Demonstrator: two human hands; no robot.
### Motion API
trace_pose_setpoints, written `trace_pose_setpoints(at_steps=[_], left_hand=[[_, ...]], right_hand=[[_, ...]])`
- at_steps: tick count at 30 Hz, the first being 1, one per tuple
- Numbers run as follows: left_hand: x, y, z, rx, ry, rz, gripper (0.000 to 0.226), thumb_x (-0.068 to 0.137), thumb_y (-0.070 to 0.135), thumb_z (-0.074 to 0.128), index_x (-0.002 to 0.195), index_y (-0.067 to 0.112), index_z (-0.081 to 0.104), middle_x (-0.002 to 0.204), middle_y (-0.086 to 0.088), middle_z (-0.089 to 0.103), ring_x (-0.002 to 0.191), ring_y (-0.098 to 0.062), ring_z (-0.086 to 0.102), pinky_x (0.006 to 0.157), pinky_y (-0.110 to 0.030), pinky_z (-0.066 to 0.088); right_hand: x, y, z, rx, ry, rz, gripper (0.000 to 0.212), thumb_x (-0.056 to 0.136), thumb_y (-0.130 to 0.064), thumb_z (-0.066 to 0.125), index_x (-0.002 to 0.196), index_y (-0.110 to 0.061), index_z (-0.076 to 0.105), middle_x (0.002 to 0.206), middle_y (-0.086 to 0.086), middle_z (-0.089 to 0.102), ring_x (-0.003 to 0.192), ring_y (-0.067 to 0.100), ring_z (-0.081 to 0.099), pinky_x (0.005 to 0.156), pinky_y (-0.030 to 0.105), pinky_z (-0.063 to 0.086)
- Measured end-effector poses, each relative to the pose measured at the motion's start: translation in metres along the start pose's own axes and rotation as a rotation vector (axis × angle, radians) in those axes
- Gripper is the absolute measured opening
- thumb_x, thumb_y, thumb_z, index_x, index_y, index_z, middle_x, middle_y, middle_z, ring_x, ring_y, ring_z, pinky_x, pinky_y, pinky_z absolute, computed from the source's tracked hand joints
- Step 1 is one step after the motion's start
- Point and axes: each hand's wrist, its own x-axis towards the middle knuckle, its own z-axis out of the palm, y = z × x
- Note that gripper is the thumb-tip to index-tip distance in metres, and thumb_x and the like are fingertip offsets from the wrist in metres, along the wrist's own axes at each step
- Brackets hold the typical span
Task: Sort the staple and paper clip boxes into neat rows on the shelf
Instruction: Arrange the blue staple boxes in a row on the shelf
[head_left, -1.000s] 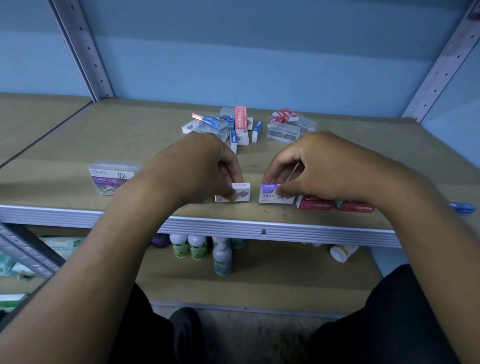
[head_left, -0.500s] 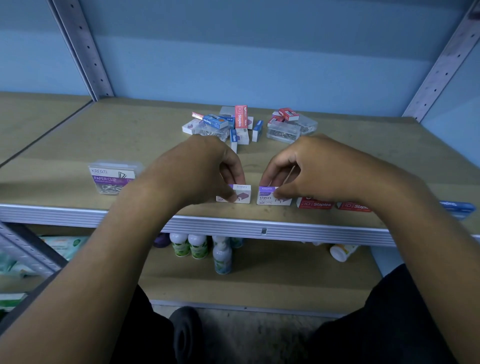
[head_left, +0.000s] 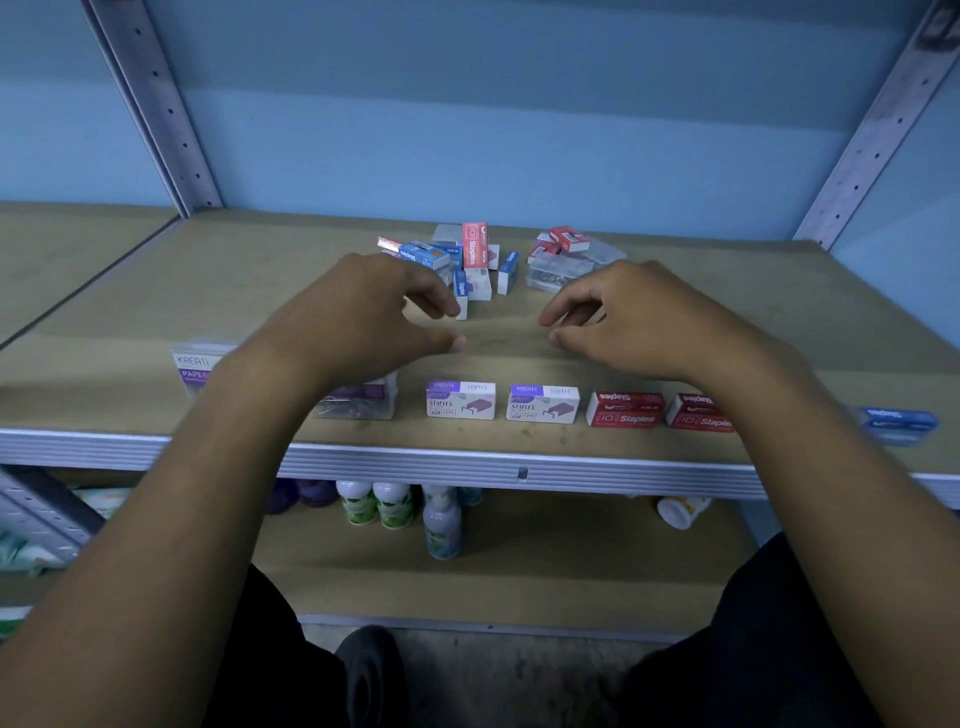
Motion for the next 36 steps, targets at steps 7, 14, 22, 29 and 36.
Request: trace_pose_setpoints(at_steps=[7,14,22,29,36], left_hand=[[0.026,-0.009,0.006,0.026,0.016,-0.066,0.041,0.075,0.044,0.08,0.113,0.033,0.067,0.117,0.014,0.062,0.096,-0.005,0.053,0.081,-0.02,0.036],[0.055,-0.009,0.013,0.042,0.009,-0.08,0.057,0.073,0.04,0.083,0.125,0.028,0.062,0.128,0.007,0.059,0.105,-0.011,0.051,0.084,-0.023,0.037],[0.068,-0.004,0.016,0.049,-0.026,-0.058,0.067,0.074,0.032,0.082,0.135,0.027,0.055,0.136,0.002,0.055,0.121,-0.018,0.051,0.095,-0.028,0.042],[0.073,-0.004,0.025,0.081,-0.09,-0.078,0.07,0.079,0.032,0.078,0.142,0.026,0.048,0.146,0.002,0.047,0.128,-0.017,0.048,0.092,-0.023,0.037],[0.079,-0.011,0.029,0.145,-0.032,-0.058,0.062,0.077,0.03,0.082,0.134,0.028,0.057,0.142,0.002,0.052,0.128,-0.018,0.047,0.091,-0.026,0.039]], right_hand=[[0.022,0.008,0.004,-0.045,-0.024,0.072,0.036,0.091,-0.039,0.067,0.127,-0.037,0.066,0.124,-0.01,0.064,0.112,0.01,0.056,0.089,0.021,0.039],[0.059,0.0,0.01,-0.052,-0.002,0.021,0.054,0.087,-0.042,0.069,0.139,-0.04,0.052,0.143,-0.003,0.05,0.126,0.018,0.051,0.093,0.03,0.044],[0.084,-0.004,0.026,-0.019,-0.015,0.004,0.065,0.08,-0.052,0.068,0.14,-0.041,0.048,0.139,-0.001,0.05,0.13,0.023,0.048,0.103,0.046,0.046],[0.1,0.0,0.039,-0.113,-0.034,0.038,0.06,0.092,-0.043,0.059,0.149,-0.042,0.038,0.158,-0.003,0.04,0.152,0.035,0.016,0.115,0.059,0.03],[0.102,-0.005,0.041,-0.134,0.004,-0.027,0.027,0.092,-0.029,0.068,0.117,-0.036,0.066,0.14,0.0,0.053,0.14,0.031,0.037,0.109,0.055,0.038]])
